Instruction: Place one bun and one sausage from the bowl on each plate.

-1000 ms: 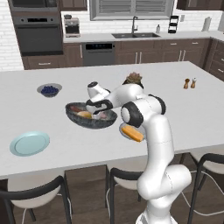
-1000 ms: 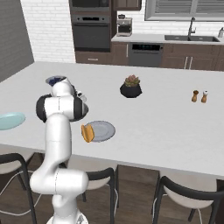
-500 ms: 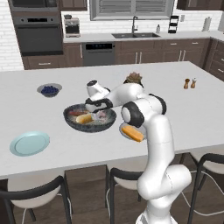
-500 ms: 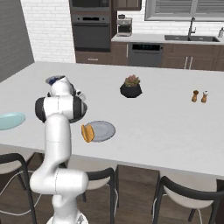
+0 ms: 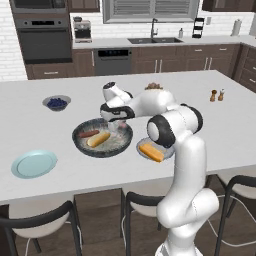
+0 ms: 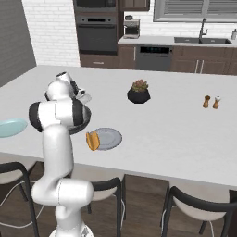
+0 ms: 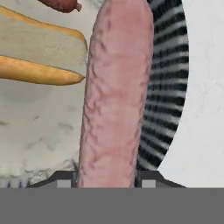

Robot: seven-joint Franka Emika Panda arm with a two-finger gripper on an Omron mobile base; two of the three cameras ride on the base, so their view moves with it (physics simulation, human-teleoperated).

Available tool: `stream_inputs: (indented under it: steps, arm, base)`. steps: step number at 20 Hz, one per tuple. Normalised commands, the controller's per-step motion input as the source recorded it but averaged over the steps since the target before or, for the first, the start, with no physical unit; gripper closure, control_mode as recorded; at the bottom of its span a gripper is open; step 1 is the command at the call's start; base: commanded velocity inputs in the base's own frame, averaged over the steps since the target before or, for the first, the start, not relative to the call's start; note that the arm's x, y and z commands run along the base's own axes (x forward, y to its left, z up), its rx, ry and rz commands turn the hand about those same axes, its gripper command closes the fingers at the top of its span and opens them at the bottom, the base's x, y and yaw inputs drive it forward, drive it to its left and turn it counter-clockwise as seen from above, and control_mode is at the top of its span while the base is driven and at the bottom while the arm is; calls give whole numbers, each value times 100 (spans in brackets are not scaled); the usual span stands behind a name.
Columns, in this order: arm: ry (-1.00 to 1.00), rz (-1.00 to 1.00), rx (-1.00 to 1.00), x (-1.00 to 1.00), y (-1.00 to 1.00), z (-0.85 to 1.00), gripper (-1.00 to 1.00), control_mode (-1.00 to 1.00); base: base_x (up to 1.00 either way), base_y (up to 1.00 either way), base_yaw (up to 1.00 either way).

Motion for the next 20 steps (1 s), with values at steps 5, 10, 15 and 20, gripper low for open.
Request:
stream_inputs:
  steps: [5,10,15,20]
  arm:
    - [3,-18,18,-68,-100,19,100,-100]
    - [7,-25,36,-42,-100,5,100,-100]
    - [7,-12,27,-11,-100,-3,100,-100]
    - [0,-1,5,0,-80,-42,100,-100]
  base:
    - [0,0,0]
    - [0,0,0]
    - [0,0,0]
    - [0,0,0]
